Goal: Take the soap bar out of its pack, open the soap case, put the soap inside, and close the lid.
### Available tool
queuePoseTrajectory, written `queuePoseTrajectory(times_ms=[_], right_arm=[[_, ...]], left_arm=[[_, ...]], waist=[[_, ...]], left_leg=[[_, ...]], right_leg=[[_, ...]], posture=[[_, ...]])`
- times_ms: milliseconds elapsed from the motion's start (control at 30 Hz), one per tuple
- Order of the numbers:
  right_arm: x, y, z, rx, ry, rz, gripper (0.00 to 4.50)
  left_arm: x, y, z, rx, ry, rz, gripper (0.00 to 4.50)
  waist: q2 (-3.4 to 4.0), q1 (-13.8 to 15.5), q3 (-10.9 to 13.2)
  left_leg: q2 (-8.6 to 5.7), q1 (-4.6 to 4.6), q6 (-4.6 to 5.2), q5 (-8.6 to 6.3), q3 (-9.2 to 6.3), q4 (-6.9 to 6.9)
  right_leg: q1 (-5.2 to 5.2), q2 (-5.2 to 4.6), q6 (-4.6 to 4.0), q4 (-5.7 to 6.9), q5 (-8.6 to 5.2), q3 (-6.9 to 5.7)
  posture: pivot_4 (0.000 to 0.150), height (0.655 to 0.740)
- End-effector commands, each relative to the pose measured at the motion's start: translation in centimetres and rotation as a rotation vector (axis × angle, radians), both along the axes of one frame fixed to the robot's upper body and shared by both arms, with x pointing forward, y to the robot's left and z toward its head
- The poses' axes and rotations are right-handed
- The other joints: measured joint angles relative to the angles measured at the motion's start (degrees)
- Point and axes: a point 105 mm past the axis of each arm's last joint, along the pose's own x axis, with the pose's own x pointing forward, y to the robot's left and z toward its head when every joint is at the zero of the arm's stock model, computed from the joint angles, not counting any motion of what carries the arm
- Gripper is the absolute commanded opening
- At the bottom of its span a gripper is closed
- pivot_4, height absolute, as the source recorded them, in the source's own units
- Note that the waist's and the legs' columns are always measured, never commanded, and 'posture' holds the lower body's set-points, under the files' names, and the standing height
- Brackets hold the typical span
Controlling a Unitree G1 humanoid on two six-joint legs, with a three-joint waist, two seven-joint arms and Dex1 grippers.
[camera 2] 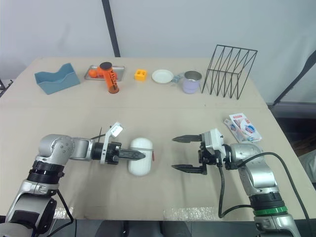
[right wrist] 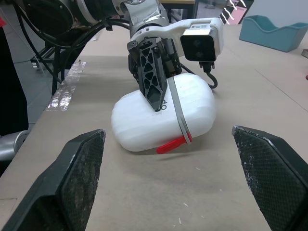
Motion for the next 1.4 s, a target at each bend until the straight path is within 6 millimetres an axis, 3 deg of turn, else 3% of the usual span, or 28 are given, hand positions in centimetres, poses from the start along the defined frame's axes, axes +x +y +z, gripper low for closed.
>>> queuePoseTrajectory(times_ms=[33, 67, 100, 467, 700, 900, 1100, 1400], right_arm=[[-0.3, 0.3, 0.8, -0.006, -0.042, 0.020, 4.50], [-0.3, 0.3, 0.8, -0.007, -0.041, 0.019, 4.50], [-0.3, 0.3, 0.8, -0.008, -0.041, 0.019, 4.50], [-0.2, 0.1, 0.6, -0.018, -0.035, 0.012, 4.50], [0.3, -0.5, 0.7, -0.003, -0.011, -0.036, 4.50], [0.8, -1.2, 0.4, 0.009, -0.011, -0.105, 4.50], [1.2, -1.9, -1.1, 0.055, 0.010, -0.268, 4.50], [1.6, -2.8, -3.6, 0.092, -0.002, -0.499, 4.50]], left_arm=[[0.3, 0.7, -0.7, 0.049, -0.007, 0.027, 3.86], [0.4, 0.8, -0.7, 0.053, -0.010, 0.028, 4.29], [0.4, 0.8, -0.8, 0.057, -0.014, 0.028, 4.43], [0.6, 2.6, -0.8, 0.113, -0.100, 0.010, 4.43], [1.6, 5.5, 1.4, 0.127, -0.367, -0.010, 4.43], [2.1, 7.8, 1.3, 0.204, -0.642, -0.020, 4.43], [3.4, 10.0, 1.8, 0.290, -0.953, 0.153, 4.43], [2.6, 10.5, 0.5, 0.354, -1.061, 0.443, 4.43]], waist=[[0.01, 0.0, 0.0], [0.01, 0.0, 0.0], [0.02, 0.0, 0.0], [0.02, -0.1, 0.0], [0.04, -0.1, 0.0], [0.04, 0.1, 0.0], [0.03, 0.1, 0.0], [0.03, 0.1, 0.0]], left_leg=[[0.00, 0.00, 0.00, 0.00, -0.01, 0.00], [-0.02, 0.04, -0.01, 0.00, -0.01, 0.00], [-0.02, 0.07, -0.02, 0.01, -0.01, 0.00], [0.01, 0.22, -0.07, 0.04, -0.01, -0.08], [0.06, 0.23, -0.09, 0.05, 0.04, -0.16], [0.01, 0.05, -0.09, 0.05, 0.03, -0.25], [0.02, -0.02, -0.06, 0.04, 0.02, -0.30], [0.03, -0.01, -0.07, 0.04, 0.10, -0.31]], right_leg=[[0.01, 0.00, 0.00, 0.00, 0.00, -0.01], [0.06, -0.03, 0.00, 0.00, 0.00, -0.02], [0.09, -0.03, 0.01, 0.00, 0.00, -0.03], [0.18, 0.02, 0.03, 0.00, 0.01, 0.00], [0.11, 0.05, 0.01, 0.00, 0.02, 0.06], [0.05, -0.06, 0.00, -0.23, 0.02, 0.01], [0.01, -0.09, -0.08, -0.29, 0.06, 0.00], [-0.03, -0.12, -0.03, -0.30, 0.08, 0.08]], posture=[[0.150, 0.7400], [0.150, 0.7400], [0.150, 0.7400], [0.150, 0.7400], [0.150, 0.7400], [0.150, 0.7400], [0.150, 0.7400], [0.150, 0.7400]])
